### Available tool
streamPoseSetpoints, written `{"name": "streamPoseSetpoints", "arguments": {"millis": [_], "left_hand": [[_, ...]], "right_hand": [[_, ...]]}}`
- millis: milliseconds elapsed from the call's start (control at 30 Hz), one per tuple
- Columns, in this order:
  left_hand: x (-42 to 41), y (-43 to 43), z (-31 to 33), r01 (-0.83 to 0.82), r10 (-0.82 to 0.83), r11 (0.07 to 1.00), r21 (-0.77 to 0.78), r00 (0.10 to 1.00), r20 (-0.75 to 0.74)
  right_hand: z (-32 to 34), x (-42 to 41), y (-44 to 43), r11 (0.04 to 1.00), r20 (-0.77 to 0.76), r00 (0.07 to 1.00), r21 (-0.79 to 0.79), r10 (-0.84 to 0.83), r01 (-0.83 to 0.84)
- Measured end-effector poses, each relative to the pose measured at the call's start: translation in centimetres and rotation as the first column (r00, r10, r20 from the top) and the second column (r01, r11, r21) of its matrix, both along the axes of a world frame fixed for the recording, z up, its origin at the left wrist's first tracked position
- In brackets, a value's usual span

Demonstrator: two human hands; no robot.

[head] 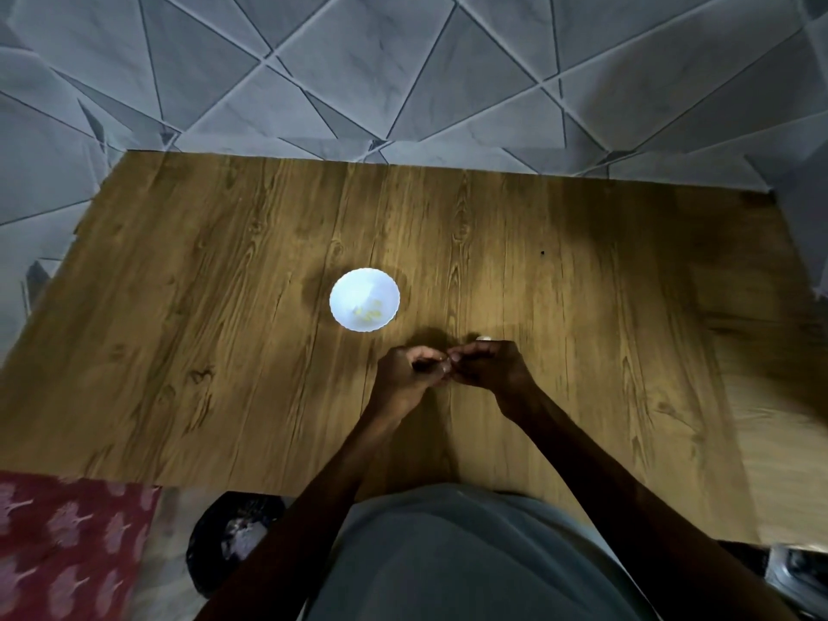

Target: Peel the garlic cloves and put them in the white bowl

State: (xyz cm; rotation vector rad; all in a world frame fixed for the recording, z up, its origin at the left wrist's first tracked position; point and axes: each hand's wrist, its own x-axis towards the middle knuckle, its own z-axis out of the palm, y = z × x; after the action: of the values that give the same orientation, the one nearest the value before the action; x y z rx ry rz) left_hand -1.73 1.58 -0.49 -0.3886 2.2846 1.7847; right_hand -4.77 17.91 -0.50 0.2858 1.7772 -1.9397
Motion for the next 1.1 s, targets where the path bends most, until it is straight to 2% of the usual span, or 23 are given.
{"name": "streamPoseSetpoints", "arguments": {"millis": [67, 167, 400, 500, 733, 867, 1000, 1100], "left_hand": [[0.0, -0.19, -0.17, 0.03, -0.034, 0.997, -0.075, 0.998, -0.052], [-0.17, -0.38, -0.21, 0.066, -0.071, 0.995, -0.072, 0.995, -0.072], [0.04, -0.3, 0.36, -0.029, 0.016, 0.973, 0.229, 0.998, 0.057], [0.06, -0.53, 0.47, -0.069, 0.042, 0.953, 0.294, 0.994, 0.098], [-0.28, -0.66, 0.09, -0.124, 0.083, 0.958, 0.26, 0.983, 0.162], [-0.11, -0.32, 0.26, -0.152, 0.114, 0.954, 0.259, 0.981, 0.154], [0.08, -0.33, 0.57, -0.111, 0.088, 0.974, 0.2, 0.989, 0.119], [-0.23, -0.61, 0.21, -0.095, 0.066, 0.977, 0.188, 0.986, 0.155]], "right_hand": [[0.15, -0.01, -0.06, 1.0, 0.017, 1.0, -0.008, -0.001, 0.001], [0.34, -0.05, -0.07, 1.0, 0.035, 0.999, 0.0, -0.01, 0.01], [0.79, 0.26, 0.35, 0.999, -0.061, 0.998, 0.015, 0.034, -0.033], [0.75, 0.26, 0.29, 0.998, -0.097, 0.994, 0.052, 0.048, -0.043], [1.01, 0.42, -0.29, 0.995, -0.115, 0.991, 0.082, 0.073, -0.063], [0.91, 0.56, -0.37, 0.998, -0.1, 0.995, 0.067, 0.012, -0.006], [0.65, 0.55, -0.25, 0.991, -0.129, 0.992, 0.132, -0.005, 0.023], [0.57, 0.33, -0.36, 0.982, -0.162, 0.987, 0.187, 0.013, 0.018]]}}
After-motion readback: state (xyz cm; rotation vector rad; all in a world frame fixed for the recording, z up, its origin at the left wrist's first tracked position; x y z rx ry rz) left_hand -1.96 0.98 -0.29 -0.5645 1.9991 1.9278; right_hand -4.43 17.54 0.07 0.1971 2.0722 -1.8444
